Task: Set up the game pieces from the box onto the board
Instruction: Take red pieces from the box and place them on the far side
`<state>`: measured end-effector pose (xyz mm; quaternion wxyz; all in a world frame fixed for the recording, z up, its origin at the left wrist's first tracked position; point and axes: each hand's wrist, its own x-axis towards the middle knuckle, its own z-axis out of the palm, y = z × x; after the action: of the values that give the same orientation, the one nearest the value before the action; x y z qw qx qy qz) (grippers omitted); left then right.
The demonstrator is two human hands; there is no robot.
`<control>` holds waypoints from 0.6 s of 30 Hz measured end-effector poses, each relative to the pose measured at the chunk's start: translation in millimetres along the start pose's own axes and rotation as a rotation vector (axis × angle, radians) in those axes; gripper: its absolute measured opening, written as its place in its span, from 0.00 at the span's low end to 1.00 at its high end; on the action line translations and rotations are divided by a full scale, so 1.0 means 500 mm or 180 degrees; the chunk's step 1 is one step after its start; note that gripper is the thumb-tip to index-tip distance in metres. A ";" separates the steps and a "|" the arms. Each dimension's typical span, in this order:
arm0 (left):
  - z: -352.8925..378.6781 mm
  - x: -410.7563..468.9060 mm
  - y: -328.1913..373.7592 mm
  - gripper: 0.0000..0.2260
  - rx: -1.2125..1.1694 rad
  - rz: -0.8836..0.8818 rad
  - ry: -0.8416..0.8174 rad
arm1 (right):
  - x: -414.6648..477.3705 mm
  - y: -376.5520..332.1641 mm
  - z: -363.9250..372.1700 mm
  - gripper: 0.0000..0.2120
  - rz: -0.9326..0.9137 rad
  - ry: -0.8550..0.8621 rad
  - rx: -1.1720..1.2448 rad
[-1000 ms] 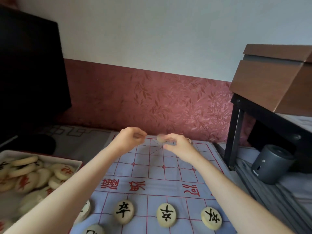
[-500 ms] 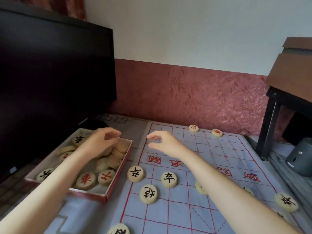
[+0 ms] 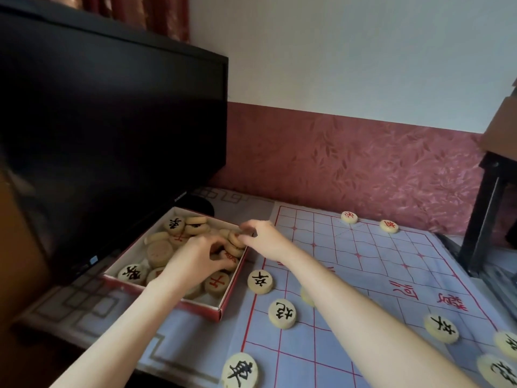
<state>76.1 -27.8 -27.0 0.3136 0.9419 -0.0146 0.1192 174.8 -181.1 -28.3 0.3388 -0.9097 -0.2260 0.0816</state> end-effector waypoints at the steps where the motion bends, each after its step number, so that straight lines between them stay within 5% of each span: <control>1: 0.001 0.000 0.000 0.17 0.0002 -0.0048 0.0003 | 0.006 0.004 0.004 0.21 0.0026 -0.0024 -0.0025; 8: 0.014 0.001 -0.007 0.25 0.0130 -0.0116 -0.0034 | 0.031 0.011 0.030 0.23 0.0127 0.0066 -0.0382; 18: -0.029 -0.003 -0.011 0.24 0.0185 -0.0052 0.0489 | -0.021 -0.004 -0.030 0.25 -0.0539 0.0360 0.0501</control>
<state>72.0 -15.0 -19.5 0.2873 0.9388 0.0207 0.1890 169.3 -193.3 -15.4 0.4270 -0.8611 -0.2754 0.0188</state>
